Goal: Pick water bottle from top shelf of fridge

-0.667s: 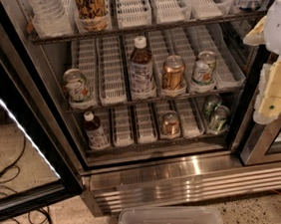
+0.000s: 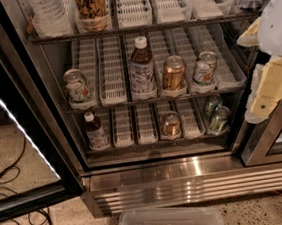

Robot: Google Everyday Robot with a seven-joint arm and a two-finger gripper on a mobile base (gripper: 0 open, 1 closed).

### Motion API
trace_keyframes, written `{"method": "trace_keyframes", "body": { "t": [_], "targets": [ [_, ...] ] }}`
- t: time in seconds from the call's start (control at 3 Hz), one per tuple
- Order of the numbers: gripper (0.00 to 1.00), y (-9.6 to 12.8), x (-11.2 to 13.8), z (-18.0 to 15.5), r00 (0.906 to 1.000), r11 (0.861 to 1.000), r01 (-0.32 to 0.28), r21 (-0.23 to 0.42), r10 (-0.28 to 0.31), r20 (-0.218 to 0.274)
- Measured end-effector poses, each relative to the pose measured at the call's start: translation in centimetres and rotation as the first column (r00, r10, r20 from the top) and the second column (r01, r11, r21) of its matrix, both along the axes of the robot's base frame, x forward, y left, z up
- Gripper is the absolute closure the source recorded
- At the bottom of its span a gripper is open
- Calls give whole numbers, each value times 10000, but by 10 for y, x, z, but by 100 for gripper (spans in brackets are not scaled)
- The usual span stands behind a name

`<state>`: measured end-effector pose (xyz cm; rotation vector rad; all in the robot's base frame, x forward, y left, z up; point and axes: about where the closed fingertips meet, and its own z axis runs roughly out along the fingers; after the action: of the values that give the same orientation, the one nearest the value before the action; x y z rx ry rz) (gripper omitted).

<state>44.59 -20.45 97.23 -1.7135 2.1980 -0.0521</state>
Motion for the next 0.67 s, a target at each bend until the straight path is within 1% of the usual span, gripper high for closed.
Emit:
{"method": "trace_keyframes", "body": {
  "t": [0.33,0.67],
  "targets": [
    [0,26,21,-3,9994,9910,-50,1341,2,360],
    [0,62,48,13,9915,9448,-16,3277,-411,1234]
  ]
}}
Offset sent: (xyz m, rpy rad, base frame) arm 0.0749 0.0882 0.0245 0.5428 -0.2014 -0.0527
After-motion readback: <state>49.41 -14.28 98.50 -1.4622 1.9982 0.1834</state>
